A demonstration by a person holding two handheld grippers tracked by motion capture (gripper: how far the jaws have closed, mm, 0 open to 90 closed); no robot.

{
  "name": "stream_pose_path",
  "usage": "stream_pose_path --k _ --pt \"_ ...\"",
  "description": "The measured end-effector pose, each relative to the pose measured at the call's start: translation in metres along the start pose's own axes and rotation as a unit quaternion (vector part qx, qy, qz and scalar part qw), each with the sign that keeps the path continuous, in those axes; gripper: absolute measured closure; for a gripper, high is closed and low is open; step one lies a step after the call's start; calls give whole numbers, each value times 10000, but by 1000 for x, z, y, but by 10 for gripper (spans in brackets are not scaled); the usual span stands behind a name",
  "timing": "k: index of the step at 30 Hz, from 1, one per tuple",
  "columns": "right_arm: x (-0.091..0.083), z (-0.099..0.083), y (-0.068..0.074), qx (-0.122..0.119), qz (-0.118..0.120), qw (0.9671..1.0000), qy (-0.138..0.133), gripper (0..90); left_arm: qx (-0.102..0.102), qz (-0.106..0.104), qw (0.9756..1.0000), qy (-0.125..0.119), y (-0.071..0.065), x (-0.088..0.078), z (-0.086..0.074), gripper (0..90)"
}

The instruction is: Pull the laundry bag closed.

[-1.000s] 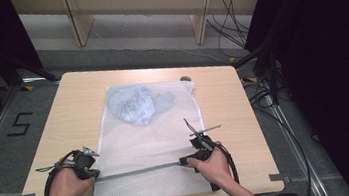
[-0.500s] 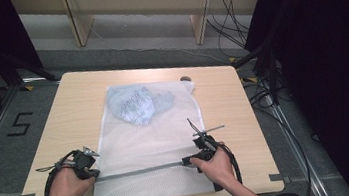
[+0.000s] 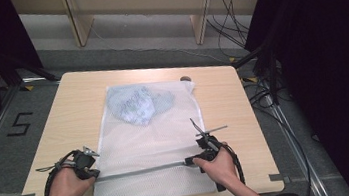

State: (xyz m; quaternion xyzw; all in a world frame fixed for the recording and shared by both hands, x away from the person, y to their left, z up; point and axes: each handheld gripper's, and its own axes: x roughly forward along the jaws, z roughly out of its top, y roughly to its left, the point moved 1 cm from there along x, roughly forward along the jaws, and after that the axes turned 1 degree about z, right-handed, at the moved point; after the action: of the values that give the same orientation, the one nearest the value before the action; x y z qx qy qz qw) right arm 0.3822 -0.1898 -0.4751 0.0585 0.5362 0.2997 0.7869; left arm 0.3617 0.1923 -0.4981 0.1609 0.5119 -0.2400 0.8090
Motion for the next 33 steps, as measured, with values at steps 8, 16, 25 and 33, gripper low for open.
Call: stream_pose_path --k 8,16,25,33 --pt "-2 -2 -3 16 -14 10000 -22 870 2 -1 10000 3 0 0 0 900" --pt "-6 -3 -4 247 -82 9996 122 870 -4 -6 10000 0 0 0 0 900" --pt "-8 -6 -9 195 -39 9998 -37 870 12 1 10000 8 0 0 0 900" --pt "-10 -7 -13 221 -42 9997 -37 870 33 16 10000 44 0 -1 1 900"
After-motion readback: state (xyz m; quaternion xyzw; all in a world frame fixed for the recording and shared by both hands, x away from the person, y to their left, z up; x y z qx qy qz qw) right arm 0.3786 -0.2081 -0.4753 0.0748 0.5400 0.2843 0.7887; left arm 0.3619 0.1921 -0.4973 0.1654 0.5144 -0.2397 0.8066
